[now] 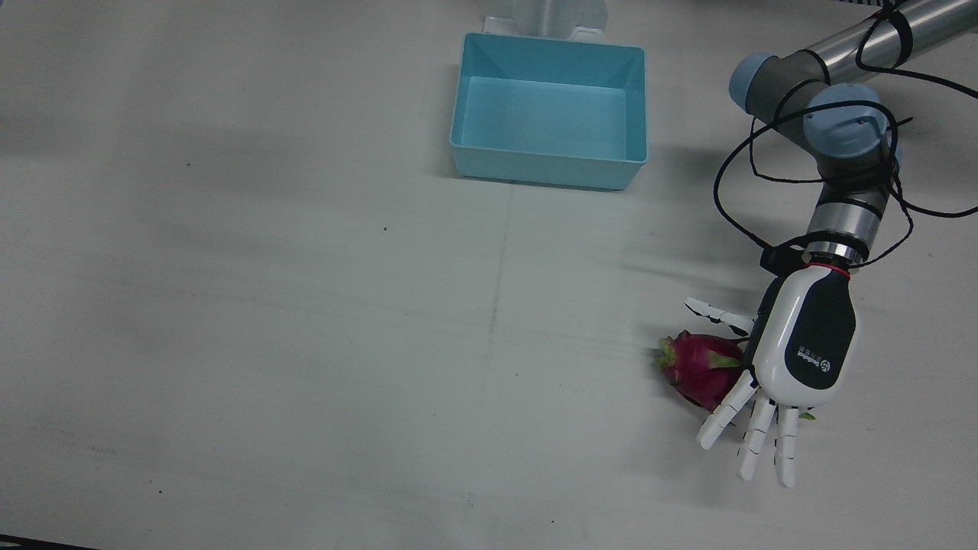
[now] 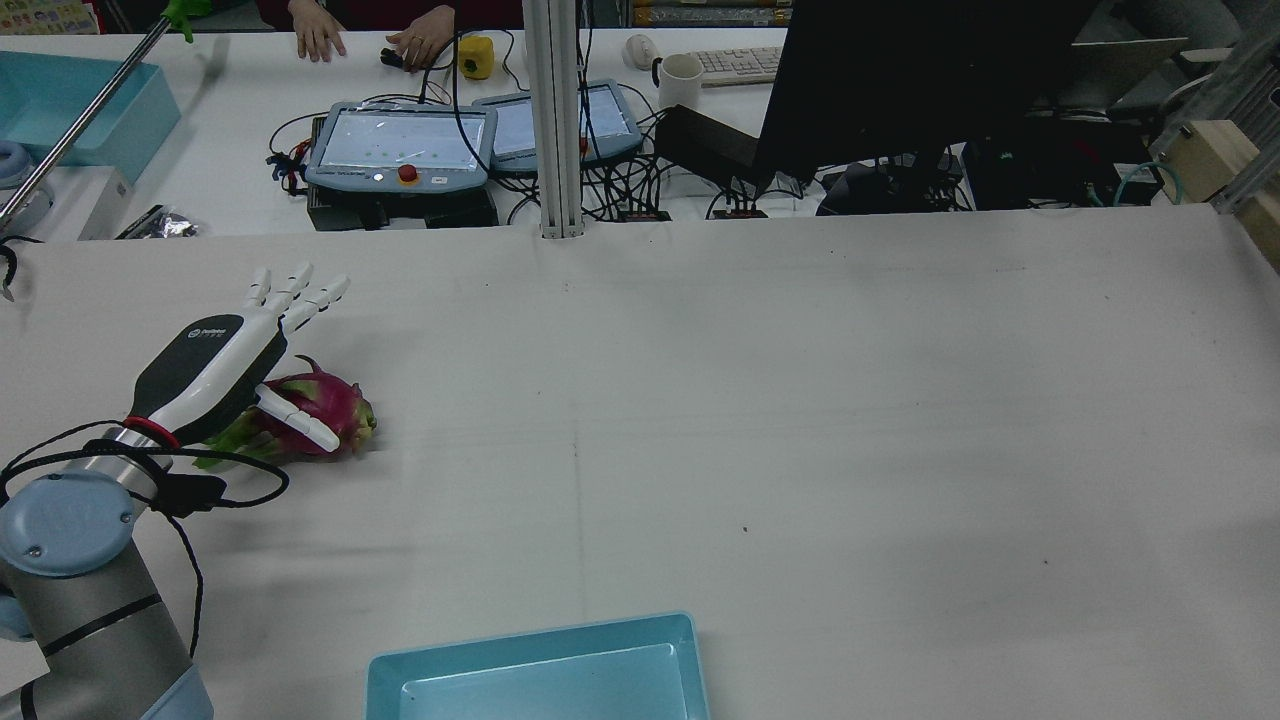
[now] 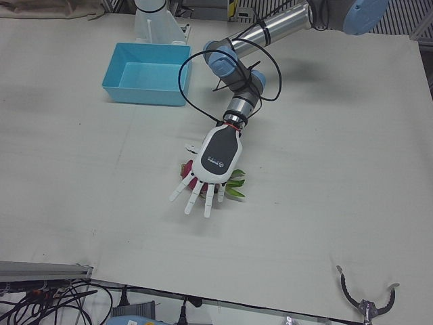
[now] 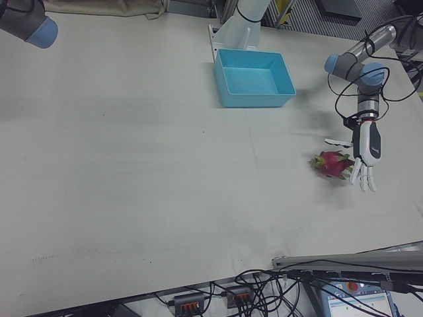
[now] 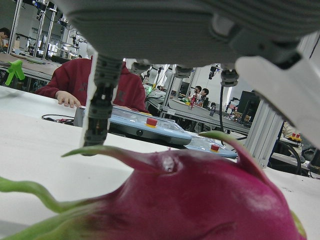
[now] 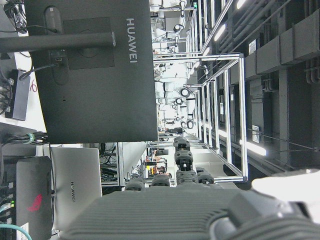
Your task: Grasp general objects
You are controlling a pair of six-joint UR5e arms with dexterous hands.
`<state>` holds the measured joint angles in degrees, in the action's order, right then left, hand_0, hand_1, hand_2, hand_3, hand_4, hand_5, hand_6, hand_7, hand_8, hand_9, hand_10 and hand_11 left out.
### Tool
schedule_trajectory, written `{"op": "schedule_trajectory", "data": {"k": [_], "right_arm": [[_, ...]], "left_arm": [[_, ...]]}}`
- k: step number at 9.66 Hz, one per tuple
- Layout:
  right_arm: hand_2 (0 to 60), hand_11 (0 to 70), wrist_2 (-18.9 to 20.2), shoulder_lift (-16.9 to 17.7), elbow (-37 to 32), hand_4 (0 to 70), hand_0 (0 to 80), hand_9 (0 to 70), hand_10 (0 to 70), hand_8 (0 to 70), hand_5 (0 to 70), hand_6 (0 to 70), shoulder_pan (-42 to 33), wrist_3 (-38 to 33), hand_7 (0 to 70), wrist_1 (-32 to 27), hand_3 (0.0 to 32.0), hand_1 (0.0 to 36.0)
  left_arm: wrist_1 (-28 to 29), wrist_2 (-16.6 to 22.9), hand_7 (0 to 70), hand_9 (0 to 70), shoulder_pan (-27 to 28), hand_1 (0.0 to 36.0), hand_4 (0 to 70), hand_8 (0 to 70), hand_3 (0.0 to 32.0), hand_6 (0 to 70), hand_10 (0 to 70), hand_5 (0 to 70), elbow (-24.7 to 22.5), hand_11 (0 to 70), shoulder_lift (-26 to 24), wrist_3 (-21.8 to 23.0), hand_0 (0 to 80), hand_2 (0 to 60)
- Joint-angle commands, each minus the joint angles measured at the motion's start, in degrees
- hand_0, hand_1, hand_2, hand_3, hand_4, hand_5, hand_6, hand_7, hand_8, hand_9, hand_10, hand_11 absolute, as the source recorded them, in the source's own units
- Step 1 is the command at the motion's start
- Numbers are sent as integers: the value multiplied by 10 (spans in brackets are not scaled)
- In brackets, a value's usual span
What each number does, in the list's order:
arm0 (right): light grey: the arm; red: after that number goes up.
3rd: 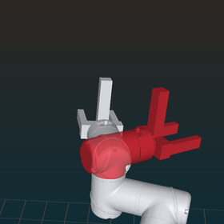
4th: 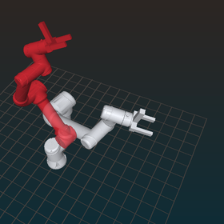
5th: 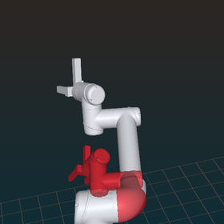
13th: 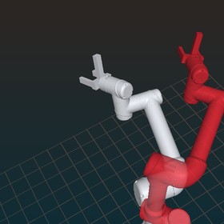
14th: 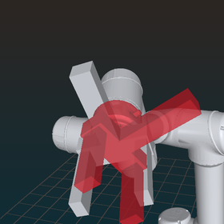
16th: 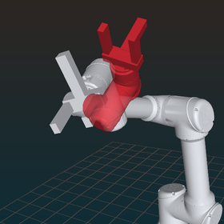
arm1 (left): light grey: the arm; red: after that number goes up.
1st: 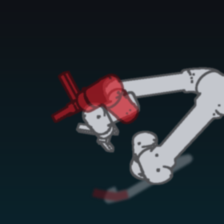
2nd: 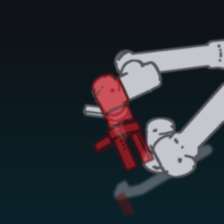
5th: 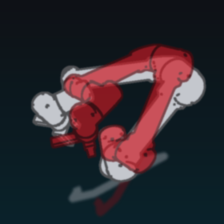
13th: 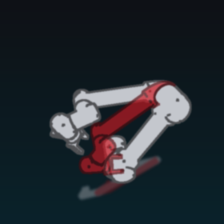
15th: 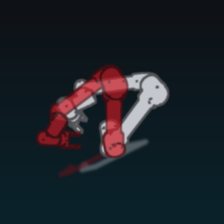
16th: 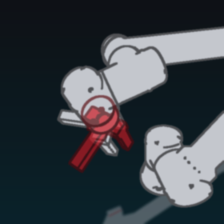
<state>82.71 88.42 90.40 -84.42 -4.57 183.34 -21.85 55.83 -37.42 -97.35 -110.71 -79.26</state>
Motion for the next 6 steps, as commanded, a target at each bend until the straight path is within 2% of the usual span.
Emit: {"op": "schedule_trajectory", "data": {"k": [1,3,6], "right_arm": [[0,0,0,0,0,0,0,0,0,0,0,0,0,0,0,0,0,0],[0,0,0,0,0,0,0,0,0,0,0,0,0,0,0,0,0,0],[0,0,0,0,0,0,0,0,0,0,0,0,0,0,0,0,0,0]], "left_arm": [[4,-15,0,0,16,181,0,13,320,0,0,0,3,0,4,1,506,0],[10,-25,0,0,29,170,0,11,320,0,0,0,9,0,8,1,501,0],[37,-25,0,0,29,175,0,12,320,0,0,0,39,0,7,0,503,0]]}}
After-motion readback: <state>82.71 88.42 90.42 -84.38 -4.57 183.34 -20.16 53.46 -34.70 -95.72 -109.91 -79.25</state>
